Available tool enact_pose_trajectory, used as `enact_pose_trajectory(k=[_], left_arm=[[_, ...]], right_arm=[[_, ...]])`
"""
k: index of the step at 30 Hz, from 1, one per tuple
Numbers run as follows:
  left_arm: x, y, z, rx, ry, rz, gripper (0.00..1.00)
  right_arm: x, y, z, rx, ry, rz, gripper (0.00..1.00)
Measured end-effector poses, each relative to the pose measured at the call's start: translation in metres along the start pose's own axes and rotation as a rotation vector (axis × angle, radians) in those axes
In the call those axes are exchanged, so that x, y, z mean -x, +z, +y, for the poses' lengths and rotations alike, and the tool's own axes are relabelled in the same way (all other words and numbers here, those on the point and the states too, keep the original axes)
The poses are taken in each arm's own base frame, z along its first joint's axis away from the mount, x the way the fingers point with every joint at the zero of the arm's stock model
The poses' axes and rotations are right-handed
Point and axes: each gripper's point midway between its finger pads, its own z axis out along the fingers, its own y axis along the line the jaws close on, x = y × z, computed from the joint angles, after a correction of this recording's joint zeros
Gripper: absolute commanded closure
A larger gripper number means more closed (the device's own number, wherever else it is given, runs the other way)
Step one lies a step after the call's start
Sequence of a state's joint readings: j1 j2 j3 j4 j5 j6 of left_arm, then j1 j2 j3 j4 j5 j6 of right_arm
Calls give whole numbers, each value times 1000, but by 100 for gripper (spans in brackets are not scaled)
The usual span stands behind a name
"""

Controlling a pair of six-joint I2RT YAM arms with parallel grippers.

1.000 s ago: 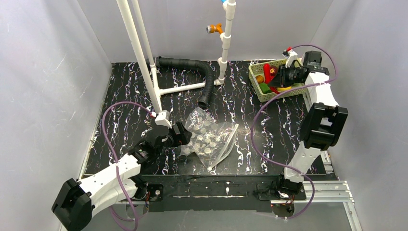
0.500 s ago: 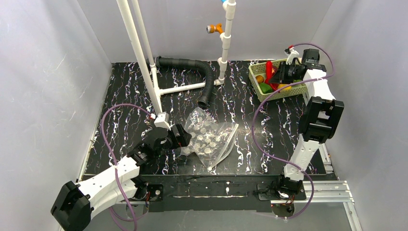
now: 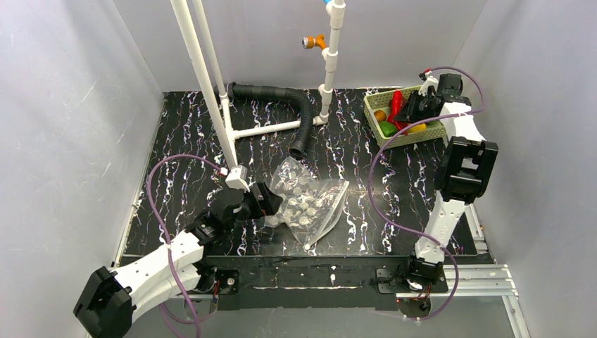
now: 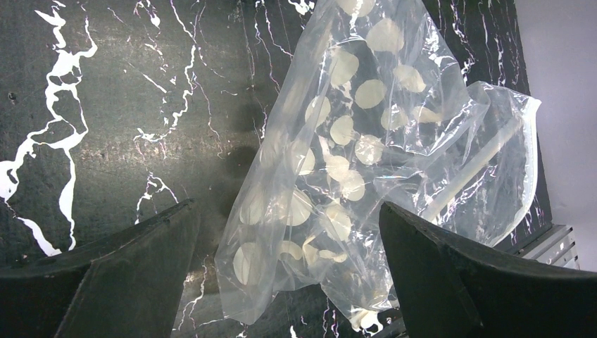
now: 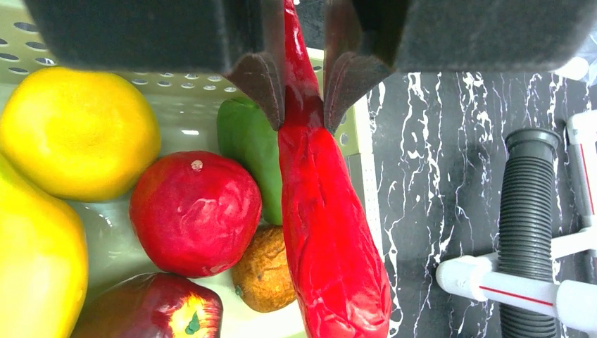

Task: Open the zip-top bag and remove the fake food
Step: Place the fake vegetable in the bin.

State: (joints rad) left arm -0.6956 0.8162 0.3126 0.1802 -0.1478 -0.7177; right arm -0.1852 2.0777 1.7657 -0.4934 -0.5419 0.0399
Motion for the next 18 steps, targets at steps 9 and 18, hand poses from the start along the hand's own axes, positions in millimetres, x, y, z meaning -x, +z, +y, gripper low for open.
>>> enact_pose_trajectory(k=[9, 18], left_arm=[[0, 0, 0, -2, -1, 2, 2], [-1, 0, -1, -5, -2, 5, 2]], right_arm=[[2, 10, 5, -46, 8, 0, 79], [2, 18, 11, -79, -15, 0, 55]])
